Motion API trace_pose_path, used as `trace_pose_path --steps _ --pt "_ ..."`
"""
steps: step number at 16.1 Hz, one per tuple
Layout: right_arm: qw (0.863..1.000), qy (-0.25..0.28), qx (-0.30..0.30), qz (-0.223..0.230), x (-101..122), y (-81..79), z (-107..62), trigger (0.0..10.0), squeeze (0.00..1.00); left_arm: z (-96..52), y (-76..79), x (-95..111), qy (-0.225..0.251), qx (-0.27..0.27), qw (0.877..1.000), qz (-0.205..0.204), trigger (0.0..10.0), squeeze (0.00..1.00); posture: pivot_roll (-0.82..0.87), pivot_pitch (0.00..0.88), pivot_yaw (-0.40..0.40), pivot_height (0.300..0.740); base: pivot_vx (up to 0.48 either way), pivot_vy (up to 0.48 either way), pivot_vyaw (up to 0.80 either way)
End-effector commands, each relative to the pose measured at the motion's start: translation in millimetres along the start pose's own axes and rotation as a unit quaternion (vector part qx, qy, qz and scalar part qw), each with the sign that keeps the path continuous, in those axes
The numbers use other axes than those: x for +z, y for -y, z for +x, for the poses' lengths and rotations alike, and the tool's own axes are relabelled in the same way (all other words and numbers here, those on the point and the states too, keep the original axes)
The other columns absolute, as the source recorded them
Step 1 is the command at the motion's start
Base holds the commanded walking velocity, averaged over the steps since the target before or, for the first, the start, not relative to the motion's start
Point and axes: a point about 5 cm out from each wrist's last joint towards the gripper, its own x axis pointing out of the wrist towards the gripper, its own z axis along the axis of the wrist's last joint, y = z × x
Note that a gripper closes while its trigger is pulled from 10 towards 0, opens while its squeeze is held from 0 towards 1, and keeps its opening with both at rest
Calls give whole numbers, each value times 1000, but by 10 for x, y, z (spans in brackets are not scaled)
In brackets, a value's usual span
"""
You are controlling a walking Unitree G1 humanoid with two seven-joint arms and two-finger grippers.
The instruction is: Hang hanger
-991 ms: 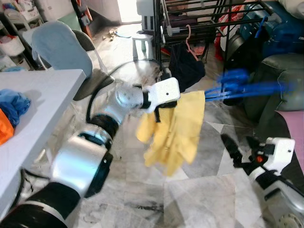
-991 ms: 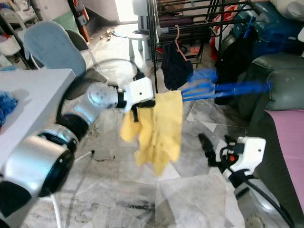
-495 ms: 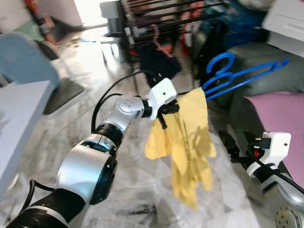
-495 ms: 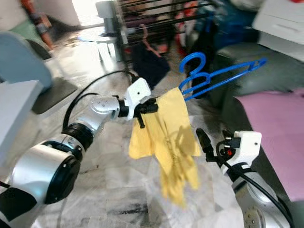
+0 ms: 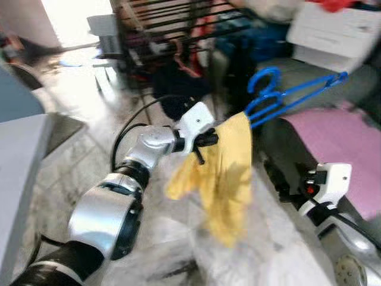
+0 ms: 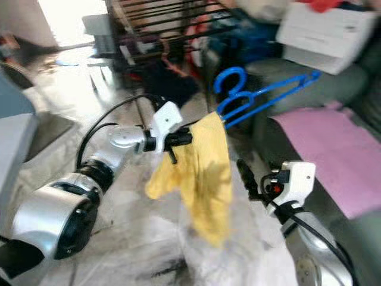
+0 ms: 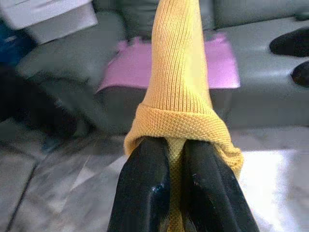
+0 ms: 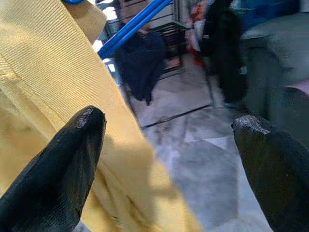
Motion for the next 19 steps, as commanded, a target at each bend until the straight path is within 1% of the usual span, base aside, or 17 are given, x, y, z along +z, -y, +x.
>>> trace_pose_path --steps 1,15,16,17,18,19 --pt "1000 -5 -4 -1 -18 22 2 10000 0 -22 -67 111 23 14 1000 13 10000 0 -108 0 70 740 0 0 0" --pt "1000 -5 -4 -1 -18 22 2 10000 0 -22 -67 111 23 14 1000 13 10000 0 -108 0 70 740 0 0 0" --pt "999 -9 -32 -9 -35 90 32 10000 0 -73 -37 -181 50 108 987 -112 10000 0 -86 0 30 740 0 0 0" --pt "998 -10 -64 -16 -31 178 65 10000 0 -164 31 -545 62 221 938 -259 10000 0 -86 0 32 740 0 0 0" --pt "997 -3 -72 -18 -6 196 83 10000 0 -181 1 -550 71 247 925 -281 10000 0 -87 0 34 740 0 0 0" --pt "997 6 -75 -21 17 191 93 10000 0 -179 -53 -479 78 254 926 -270 10000 0 -88 0 36 740 0 0 0"
